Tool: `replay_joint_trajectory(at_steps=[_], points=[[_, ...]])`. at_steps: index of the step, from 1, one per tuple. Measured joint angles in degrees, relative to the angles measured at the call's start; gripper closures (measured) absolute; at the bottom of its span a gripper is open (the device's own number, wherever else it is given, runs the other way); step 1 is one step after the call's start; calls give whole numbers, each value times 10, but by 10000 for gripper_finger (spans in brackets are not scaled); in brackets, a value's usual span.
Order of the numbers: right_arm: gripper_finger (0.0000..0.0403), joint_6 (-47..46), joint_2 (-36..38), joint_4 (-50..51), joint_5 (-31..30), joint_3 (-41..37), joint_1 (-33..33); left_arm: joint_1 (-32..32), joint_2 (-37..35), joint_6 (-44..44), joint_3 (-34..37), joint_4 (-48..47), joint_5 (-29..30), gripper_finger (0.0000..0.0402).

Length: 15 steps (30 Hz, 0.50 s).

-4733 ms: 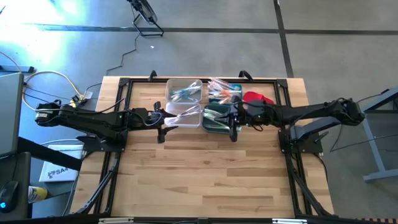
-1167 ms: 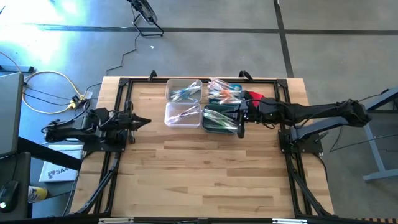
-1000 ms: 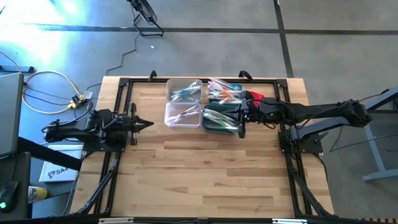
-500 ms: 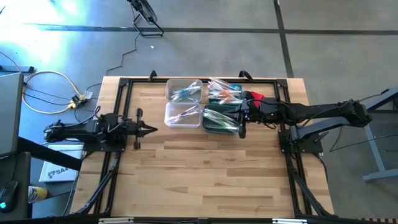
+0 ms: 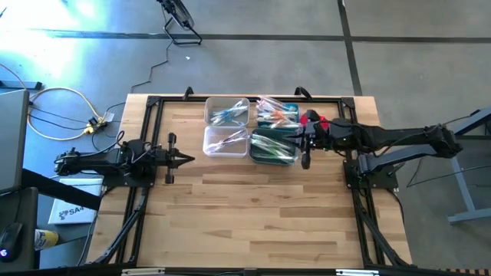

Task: Pick & Place Toothbrushes
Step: Return to Home Position

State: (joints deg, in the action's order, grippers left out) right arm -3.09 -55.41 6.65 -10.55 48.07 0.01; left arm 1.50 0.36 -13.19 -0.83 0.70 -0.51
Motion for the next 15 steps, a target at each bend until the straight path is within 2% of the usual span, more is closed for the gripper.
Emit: replay_joint_trajectory(at_steps=[8,15], points=[[398,-10,47,45,-61,-10,0,0,0,0,1,0,0,401],[398,-16,108,44,-59,-61,0,0,0,0,2,0,0,401]])
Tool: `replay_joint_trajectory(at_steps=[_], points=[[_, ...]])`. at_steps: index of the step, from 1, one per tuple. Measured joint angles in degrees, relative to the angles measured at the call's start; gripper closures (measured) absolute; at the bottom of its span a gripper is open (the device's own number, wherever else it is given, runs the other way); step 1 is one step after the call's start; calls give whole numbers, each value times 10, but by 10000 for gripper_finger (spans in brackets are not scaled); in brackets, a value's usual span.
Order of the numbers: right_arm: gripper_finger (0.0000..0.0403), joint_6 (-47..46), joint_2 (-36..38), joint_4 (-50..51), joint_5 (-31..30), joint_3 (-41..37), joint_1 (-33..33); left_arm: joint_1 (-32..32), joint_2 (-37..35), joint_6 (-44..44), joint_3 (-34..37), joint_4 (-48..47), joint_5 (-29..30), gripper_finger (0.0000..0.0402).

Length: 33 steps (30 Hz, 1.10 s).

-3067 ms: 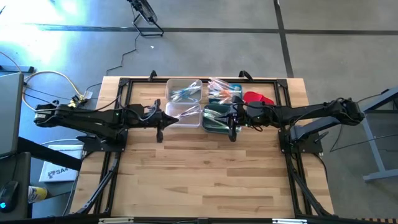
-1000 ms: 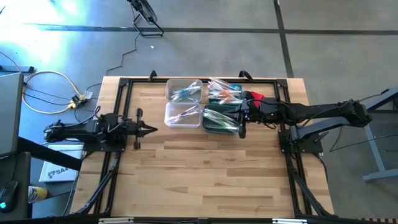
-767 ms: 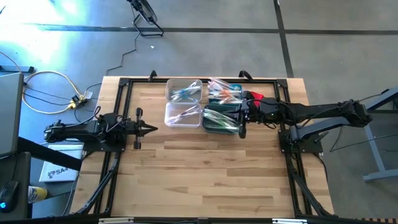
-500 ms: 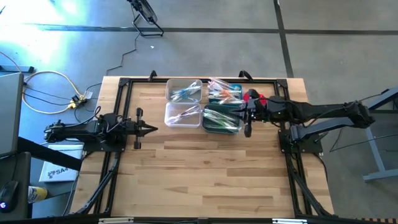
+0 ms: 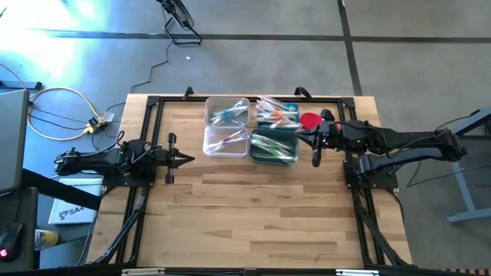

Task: Pick & Place Toothbrushes
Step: Return to Home Position

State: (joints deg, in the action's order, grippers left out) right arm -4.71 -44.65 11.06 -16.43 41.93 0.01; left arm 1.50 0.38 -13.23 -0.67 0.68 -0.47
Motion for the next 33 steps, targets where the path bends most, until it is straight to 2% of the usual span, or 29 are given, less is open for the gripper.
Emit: replay_joint_trajectory(at_steps=[9,18,33], points=[[398,-5,103,-46,35,-79,0,0,0,0,0,0,0,401],[398,-28,193,-43,50,-136,0,0,0,0,0,0,0,401],[398,-26,291,-54,64,-199,0,0,0,1,0,0,0,401]])
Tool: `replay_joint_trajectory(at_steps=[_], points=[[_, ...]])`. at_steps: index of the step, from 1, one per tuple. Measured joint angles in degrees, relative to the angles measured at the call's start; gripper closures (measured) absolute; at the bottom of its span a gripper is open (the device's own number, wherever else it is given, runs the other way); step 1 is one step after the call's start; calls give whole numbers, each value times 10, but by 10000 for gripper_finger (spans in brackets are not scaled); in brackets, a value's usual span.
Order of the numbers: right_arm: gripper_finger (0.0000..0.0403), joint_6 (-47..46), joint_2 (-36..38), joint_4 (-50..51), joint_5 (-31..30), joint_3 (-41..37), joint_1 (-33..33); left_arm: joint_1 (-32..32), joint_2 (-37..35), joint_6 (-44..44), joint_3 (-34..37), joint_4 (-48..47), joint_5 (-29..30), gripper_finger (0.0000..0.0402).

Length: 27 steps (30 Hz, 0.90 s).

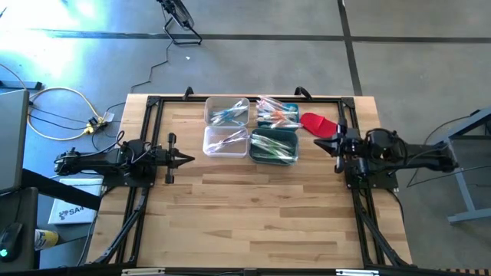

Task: Pick & Place Toothbrushes
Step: Return to Home Position

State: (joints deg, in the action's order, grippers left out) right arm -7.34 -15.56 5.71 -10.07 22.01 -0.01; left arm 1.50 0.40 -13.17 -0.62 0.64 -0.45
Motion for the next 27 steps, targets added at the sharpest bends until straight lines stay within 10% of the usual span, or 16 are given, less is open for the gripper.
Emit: replay_joint_trajectory(at_steps=[27], points=[[398,-30,152,-45,-2,-128,0,0,0,1,0,0,0,401]])
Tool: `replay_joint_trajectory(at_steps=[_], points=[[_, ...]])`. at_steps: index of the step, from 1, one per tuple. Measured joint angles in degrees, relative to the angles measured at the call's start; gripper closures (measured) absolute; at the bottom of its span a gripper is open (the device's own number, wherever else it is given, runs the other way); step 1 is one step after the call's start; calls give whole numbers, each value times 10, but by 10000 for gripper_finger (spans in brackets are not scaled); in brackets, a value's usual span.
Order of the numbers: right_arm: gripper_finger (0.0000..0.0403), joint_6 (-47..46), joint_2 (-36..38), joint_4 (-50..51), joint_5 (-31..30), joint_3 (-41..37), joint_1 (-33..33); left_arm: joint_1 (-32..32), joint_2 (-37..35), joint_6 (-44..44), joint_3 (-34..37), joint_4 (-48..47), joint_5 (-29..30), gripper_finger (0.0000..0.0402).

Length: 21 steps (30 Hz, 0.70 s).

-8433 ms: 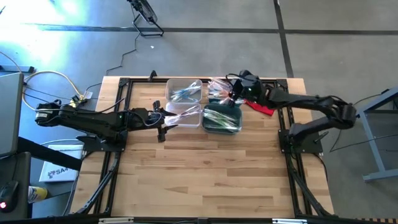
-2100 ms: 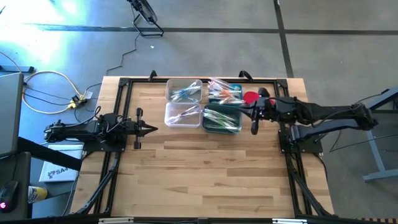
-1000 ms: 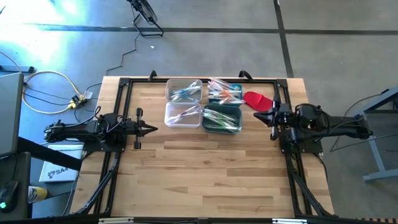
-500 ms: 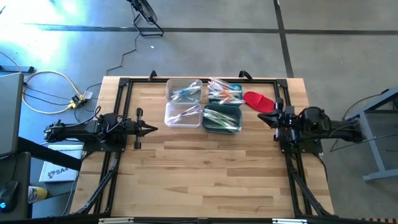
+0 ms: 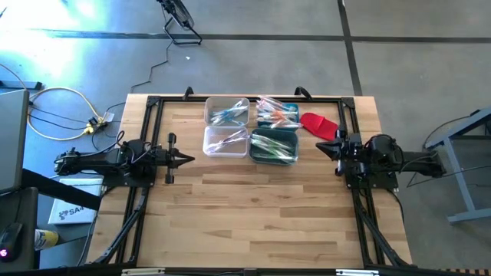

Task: Pick & Place Toothbrushes
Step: Return to Home Position

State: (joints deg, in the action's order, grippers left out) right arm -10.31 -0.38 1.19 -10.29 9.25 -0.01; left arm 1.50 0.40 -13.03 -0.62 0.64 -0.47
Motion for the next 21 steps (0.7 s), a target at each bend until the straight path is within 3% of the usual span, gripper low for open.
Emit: replay_joint_trajectory(at_steps=[17,21], points=[[398,-2,0,-58,35,-87,0,0,0,0,0,0,0,401],[398,12,0,-47,72,-88,0,0,0,0,0,0,0,401]])
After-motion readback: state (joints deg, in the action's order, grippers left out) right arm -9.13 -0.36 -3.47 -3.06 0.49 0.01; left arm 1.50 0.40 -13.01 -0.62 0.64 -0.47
